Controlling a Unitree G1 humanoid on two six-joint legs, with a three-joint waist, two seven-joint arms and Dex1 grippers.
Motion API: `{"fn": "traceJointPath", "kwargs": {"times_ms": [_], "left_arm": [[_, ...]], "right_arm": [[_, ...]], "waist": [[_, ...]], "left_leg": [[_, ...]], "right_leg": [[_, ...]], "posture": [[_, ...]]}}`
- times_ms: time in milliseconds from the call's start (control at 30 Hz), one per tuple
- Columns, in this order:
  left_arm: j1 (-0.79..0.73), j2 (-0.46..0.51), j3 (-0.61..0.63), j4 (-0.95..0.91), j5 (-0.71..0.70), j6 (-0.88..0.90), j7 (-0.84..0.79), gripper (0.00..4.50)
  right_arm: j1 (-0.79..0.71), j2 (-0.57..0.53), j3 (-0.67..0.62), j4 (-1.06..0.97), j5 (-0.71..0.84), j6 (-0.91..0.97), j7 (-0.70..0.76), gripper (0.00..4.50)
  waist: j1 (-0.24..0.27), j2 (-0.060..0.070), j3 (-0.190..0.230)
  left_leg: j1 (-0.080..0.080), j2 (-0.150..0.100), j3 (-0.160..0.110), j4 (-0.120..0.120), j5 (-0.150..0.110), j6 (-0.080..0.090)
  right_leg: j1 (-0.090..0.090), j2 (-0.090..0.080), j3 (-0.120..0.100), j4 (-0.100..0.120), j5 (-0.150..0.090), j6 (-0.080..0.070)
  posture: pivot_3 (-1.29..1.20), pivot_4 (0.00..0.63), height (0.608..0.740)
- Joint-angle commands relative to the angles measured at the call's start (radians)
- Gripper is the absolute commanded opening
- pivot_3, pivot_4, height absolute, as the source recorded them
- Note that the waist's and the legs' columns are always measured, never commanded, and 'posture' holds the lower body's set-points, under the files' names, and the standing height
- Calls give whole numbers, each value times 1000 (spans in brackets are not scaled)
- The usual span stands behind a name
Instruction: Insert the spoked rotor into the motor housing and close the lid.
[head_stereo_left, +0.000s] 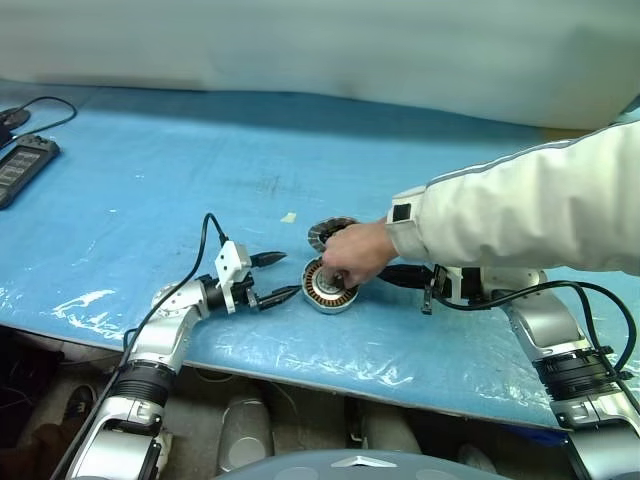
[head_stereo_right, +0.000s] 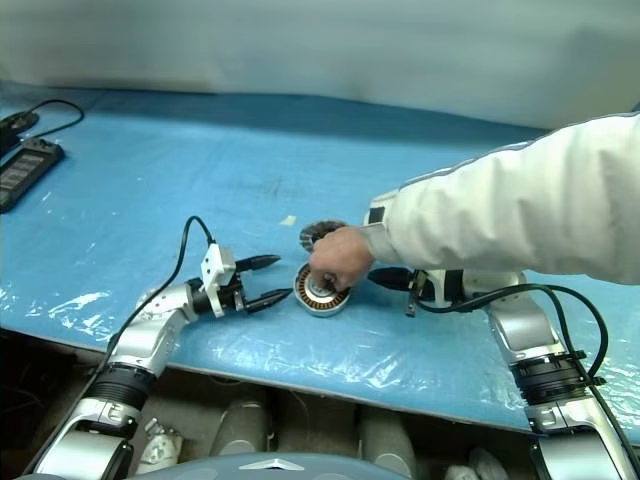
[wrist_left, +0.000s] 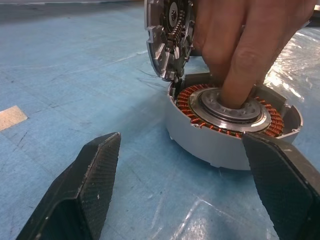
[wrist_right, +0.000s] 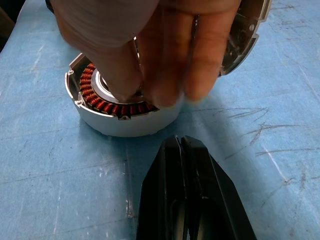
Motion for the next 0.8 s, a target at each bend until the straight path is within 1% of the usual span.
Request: {"fn": "traceJointPath", "kwargs": {"times_ms": [33,233,367,600,800], "left_arm": [[-5,1,7,-15,-1,-16,-2,4085],[-16,1,8,-5,4,-14,-5,4085],[-11,7,8,-9,5,-8,-7,4085],[-24,14,11,6,7,-16,-13,4085],[-42,9,6,19,11,-20,-16,4085]], "right_arm": [[-2,2,-28,-23,19,-14,-7,23],[-4,15,-11,-24,16,-13,-11,23],[-2,15,-28,-21,26,-5,-16,23],[-4,23,-26,6,0,-55,-41,23],[-13,21,-21,19,-1,-54,-51,23]], "waist": [[0,0,0],[0,0,0],[0,0,0],[0,0,0],[0,0,0]], "left_leg": [[0,0,0,0,0,0],[0,0,0,0,0,0],[0,0,0,0,0,0],[0,0,0,0,0,0],[0,0,0,0,0,0]], "right_leg": [[0,0,0,0,0,0],[0,0,0,0,0,0],[0,0,0,0,0,0],[0,0,0,0,0,0],[0,0,0,0,0,0]], "posture": [[0,150,740],[0,150,740],[0,150,740],[0,150,740],[0,150,740]]}}
